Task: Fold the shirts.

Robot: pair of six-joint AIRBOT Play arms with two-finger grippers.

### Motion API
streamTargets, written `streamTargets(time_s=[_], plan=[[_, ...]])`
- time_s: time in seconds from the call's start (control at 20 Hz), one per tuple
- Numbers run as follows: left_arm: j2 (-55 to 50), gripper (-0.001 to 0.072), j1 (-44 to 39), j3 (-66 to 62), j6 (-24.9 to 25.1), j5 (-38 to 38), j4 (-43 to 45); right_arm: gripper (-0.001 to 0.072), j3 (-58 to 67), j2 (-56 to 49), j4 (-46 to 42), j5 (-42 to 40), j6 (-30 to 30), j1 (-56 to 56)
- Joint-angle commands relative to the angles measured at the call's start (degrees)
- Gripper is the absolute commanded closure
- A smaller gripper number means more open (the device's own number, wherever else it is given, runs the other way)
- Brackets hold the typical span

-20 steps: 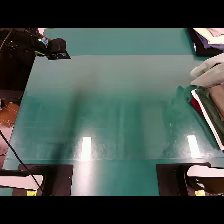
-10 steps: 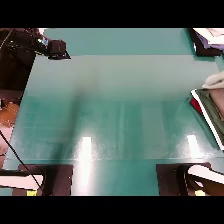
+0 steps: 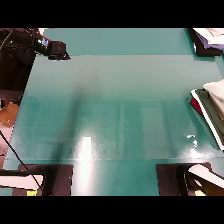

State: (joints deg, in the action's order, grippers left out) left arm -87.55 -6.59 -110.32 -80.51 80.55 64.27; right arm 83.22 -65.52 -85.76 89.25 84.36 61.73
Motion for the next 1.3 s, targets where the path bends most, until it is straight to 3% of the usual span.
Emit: streamTargets(time_s=[0.0,0.1,0.25,0.4,0.55,0.7,0.75,1.0,1.25], plan=[[-0.02,0.0678,0.02,0.02,1.31,0.04,0.00,0.0130,-4.55,0.48,-3.74,-0.04,2.01,4.87],[-0.02,0.0678,0.02,0.02,1.46,0.02,0.00,0.0136,-3.98,0.76,-2.12,0.46,4.55,7.39],[-0.02,0.0678,0.02,0.02,1.49,-1.09,-0.02,0.0139,-1.97,2.43,13.22,-3.19,5.14,7.69],[-0.02,0.0678,0.02,0.02,1.46,-2.62,-0.02,0.0159,-0.17,4.81,26.23,-7.06,5.09,1.05],[-0.02,0.0678,0.02,0.02,1.40,-2.10,-0.07,0.0189,-0.02,8.24,27.30,-11.10,5.09,-11.15],[-0.02,0.0678,0.02,0.02,1.40,-2.16,-0.07,0.0670,-0.07,11.08,27.28,-13.49,5.09,-24.17],[-0.02,0.0678,0.02,0.02,1.40,-2.16,-0.07,0.0694,-0.07,11.65,27.28,-13.97,5.07,-28.13],[0.00,0.0678,0.02,0.02,1.40,-2.14,-0.07,0.0694,-0.07,11.98,26.58,-14.23,5.07,-44.85],[0.00,0.0678,0.02,0.02,1.40,-2.16,-0.07,0.0694,-0.07,9.46,24.24,-12.04,5.09,-54.40]])
